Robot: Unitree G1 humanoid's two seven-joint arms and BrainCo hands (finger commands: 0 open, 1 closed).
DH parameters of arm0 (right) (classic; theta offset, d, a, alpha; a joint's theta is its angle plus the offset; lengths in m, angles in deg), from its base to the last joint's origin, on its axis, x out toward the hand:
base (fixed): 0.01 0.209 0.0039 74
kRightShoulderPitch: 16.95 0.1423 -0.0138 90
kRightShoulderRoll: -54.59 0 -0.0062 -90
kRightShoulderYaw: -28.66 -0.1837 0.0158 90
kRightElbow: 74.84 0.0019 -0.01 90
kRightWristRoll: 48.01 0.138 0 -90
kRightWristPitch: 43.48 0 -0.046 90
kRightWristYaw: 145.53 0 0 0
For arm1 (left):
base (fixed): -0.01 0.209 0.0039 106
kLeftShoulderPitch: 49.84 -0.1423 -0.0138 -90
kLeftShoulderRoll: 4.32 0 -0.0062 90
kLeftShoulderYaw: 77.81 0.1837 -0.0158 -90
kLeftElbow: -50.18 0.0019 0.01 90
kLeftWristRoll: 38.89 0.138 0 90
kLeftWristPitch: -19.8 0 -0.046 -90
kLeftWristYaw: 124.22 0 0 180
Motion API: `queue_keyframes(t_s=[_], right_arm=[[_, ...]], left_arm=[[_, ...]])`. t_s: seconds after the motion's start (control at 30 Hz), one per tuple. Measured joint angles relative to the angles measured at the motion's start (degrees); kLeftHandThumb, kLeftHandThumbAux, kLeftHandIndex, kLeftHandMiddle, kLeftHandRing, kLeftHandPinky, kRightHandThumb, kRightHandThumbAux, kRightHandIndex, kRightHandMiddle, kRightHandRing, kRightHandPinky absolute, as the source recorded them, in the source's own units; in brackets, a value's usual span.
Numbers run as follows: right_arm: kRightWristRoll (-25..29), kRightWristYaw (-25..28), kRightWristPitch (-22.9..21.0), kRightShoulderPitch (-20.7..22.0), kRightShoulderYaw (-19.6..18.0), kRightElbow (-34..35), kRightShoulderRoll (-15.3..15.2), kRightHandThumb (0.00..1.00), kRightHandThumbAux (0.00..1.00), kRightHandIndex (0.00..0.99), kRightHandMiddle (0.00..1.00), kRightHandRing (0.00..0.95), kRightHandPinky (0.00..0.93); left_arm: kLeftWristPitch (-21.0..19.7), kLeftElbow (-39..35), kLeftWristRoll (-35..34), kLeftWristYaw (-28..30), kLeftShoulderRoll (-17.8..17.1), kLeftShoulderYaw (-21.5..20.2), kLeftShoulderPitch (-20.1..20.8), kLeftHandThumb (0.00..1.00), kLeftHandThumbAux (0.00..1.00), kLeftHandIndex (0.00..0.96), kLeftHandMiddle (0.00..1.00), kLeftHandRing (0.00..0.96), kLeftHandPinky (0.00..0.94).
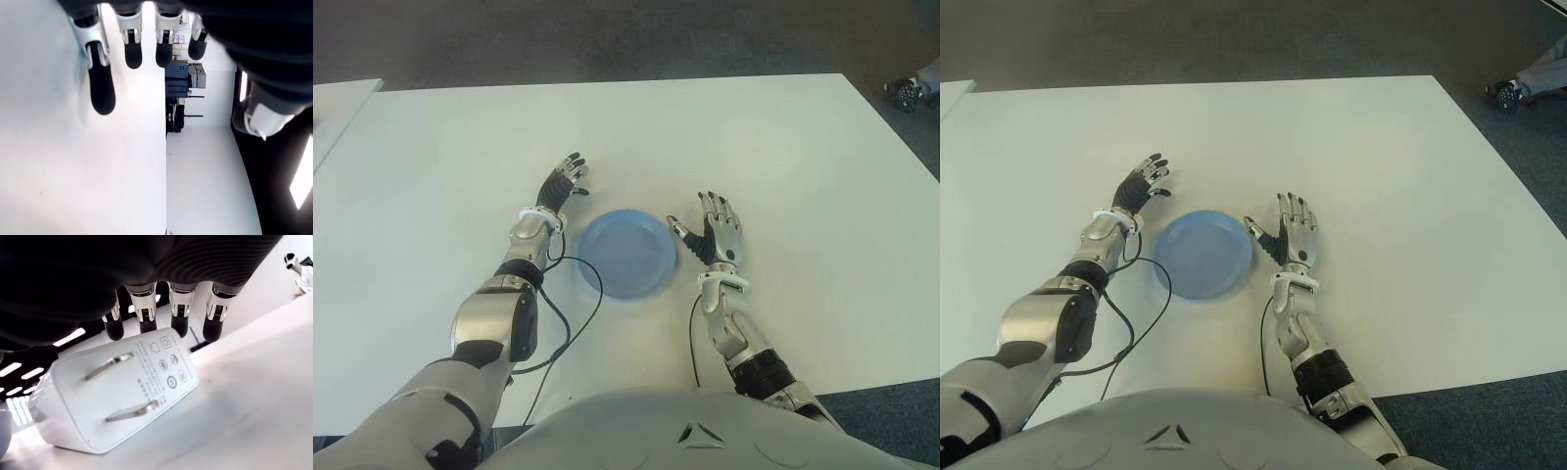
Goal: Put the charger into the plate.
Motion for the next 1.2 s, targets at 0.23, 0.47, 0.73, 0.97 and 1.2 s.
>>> queue_keyframes(t_s=[0.23,0.47,0.73,0.97,1.2], right_arm=[[-1.0,1.2,-1.3,-0.4,0.9,0.8,0.0,0.262,0.126,0.0,0.0,0.0,0.0],[-1.9,2.0,-2.3,-0.8,1.7,1.5,0.0,0.256,0.13,0.0,0.0,0.0,0.0],[-2.2,3.1,-3.5,-1.4,2.2,2.5,-0.1,0.253,0.133,0.0,0.0,0.0,0.0],[-2.5,4.4,-4.3,-1.7,2.5,3.1,-0.3,0.257,0.132,0.0,0.0,0.0,0.0],[-2.7,4.7,-4.7,-1.8,2.7,3.4,-0.2,0.253,0.128,0.0,0.0,0.0,0.0]], left_arm=[[0.0,0.0,0.1,0.0,0.0,0.1,0.0,0.0,0.503,0.04,0.096,0.107,0.126],[0.0,0.0,0.1,0.0,0.0,0.1,0.0,0.0,0.505,0.04,0.094,0.106,0.126],[-0.1,0.0,0.1,0.0,0.0,0.1,0.1,0.0,0.507,0.035,0.094,0.105,0.123],[-0.1,0.0,0.1,0.0,0.0,0.1,0.1,0.0,0.51,0.037,0.095,0.107,0.129],[-0.2,0.0,0.1,0.0,0.0,0.1,0.1,0.0,0.513,0.038,0.097,0.11,0.13]])
